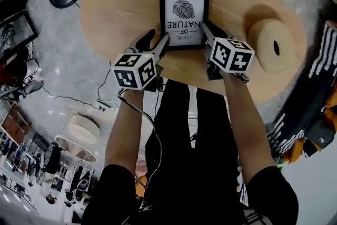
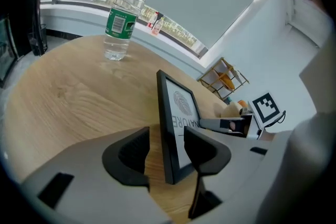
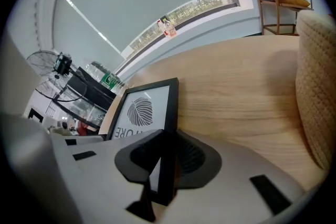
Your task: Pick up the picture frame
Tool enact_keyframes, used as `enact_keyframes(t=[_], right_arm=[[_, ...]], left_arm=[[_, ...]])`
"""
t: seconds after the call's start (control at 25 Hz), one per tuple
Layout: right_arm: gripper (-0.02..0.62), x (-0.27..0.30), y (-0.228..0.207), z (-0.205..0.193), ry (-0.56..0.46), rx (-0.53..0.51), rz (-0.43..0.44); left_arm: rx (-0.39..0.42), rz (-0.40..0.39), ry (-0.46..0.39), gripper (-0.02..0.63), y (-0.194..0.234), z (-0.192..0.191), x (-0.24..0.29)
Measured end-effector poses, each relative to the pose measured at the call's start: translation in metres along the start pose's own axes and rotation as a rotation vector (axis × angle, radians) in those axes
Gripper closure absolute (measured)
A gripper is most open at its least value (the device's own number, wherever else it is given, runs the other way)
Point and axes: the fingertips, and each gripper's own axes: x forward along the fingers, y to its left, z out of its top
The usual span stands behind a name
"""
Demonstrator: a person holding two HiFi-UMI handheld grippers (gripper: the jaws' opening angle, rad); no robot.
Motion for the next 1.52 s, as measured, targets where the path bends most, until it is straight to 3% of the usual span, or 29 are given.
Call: enact_keyframes(t=[0.16, 0.24, 0.28, 0.52, 0.92, 1.12, 1.28, 1.52], right_arm=[[0.509, -0.001, -0.001, 0.001, -0.005, -0.006, 0.022], [0.509, -0.001, -0.001, 0.000, -0.007, -0.017, 0.024], [0.509, 0.000, -0.001, 0.000, -0.004, -0.023, 0.023], [0.509, -0.013, 0.009, 0.008, 0.001, -0.072, 0.015], [0.509, -0.134, 0.080, 0.081, -0.122, -0.137, -0.034], [0.508, -0.234, 0.150, 0.140, -0.230, -0.216, -0.014], [0.508, -0.298, 0.214, 0.196, -0.319, -0.288, 0.006], [0.508, -0.412, 0.300, 0.229, -0.446, -0.380, 0.042]], left_arm=[[-0.124, -0.074, -0.022, 0.401, -0.005, 0.005, 0.009], [-0.184, -0.101, -0.025, 0.475, -0.006, 0.004, 0.012], [-0.198, -0.100, -0.025, 0.506, -0.005, 0.003, 0.012], [-0.206, -0.117, -0.037, 0.509, -0.010, 0.006, -0.001], [-0.140, -0.172, -0.167, 0.509, -0.093, 0.079, -0.097], [-0.074, -0.221, -0.260, 0.511, -0.160, 0.137, -0.190], [-0.009, -0.215, -0.363, 0.511, -0.198, 0.195, -0.262], [0.073, -0.230, -0.482, 0.511, -0.266, 0.234, -0.380]])
